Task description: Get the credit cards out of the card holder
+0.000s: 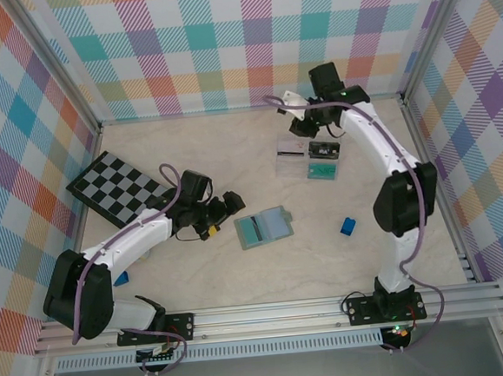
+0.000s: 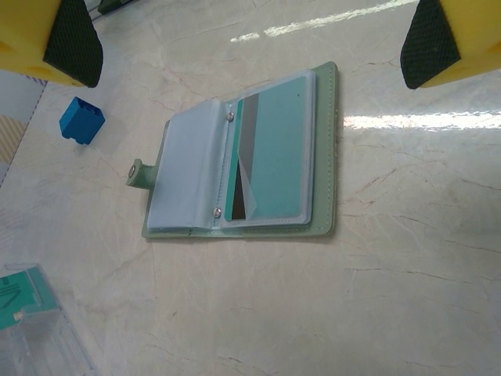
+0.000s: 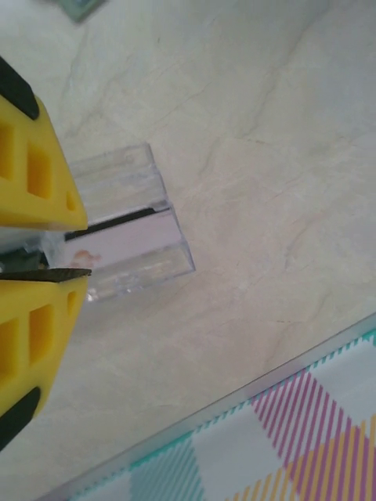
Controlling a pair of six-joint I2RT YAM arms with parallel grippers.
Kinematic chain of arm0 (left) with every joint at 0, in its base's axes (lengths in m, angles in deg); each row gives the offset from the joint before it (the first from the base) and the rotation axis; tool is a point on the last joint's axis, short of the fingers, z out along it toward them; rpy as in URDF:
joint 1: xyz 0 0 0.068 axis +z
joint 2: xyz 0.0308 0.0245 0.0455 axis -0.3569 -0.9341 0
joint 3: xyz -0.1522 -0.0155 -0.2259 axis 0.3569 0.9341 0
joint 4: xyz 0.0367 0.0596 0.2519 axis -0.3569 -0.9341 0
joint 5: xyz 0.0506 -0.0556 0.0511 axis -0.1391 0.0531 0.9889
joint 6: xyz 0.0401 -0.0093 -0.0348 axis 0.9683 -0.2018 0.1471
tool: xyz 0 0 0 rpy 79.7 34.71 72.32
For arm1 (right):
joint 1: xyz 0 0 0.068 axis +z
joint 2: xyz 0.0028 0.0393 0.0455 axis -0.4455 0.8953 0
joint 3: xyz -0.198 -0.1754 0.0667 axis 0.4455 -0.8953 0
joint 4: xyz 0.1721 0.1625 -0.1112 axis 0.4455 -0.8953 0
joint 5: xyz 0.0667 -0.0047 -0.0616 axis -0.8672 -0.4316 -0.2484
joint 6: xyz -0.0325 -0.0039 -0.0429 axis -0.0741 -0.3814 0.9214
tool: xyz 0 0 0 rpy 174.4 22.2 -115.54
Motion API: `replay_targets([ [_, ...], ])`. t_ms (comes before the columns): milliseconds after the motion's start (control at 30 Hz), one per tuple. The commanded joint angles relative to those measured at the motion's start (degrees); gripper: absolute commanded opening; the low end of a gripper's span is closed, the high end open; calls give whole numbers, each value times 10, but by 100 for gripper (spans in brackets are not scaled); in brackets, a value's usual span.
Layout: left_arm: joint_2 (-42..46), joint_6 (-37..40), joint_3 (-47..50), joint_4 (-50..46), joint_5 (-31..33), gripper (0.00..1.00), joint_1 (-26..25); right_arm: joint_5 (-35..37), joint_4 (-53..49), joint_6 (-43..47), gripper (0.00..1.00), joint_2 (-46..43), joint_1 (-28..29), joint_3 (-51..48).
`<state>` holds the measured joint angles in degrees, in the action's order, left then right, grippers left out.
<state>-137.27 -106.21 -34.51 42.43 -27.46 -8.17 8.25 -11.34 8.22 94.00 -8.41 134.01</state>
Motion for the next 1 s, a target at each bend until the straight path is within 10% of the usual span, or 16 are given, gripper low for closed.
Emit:
replay_targets([
  [0, 10, -14, 14, 12, 1, 100, -4, -29, 43, -175, 19, -73, 13, -80],
  [400, -43, -47, 21, 58, -12, 90, -31, -122, 105, -624, 21, -181, 41, -317],
  [633, -78, -68, 17, 94, -1, 72, -46, -175, 168, -690, 36, -145, 97, -413],
  [967, -120, -70, 11, 97, 14, 41, -49, -231, 198, -714, 30, -38, 156, -393],
])
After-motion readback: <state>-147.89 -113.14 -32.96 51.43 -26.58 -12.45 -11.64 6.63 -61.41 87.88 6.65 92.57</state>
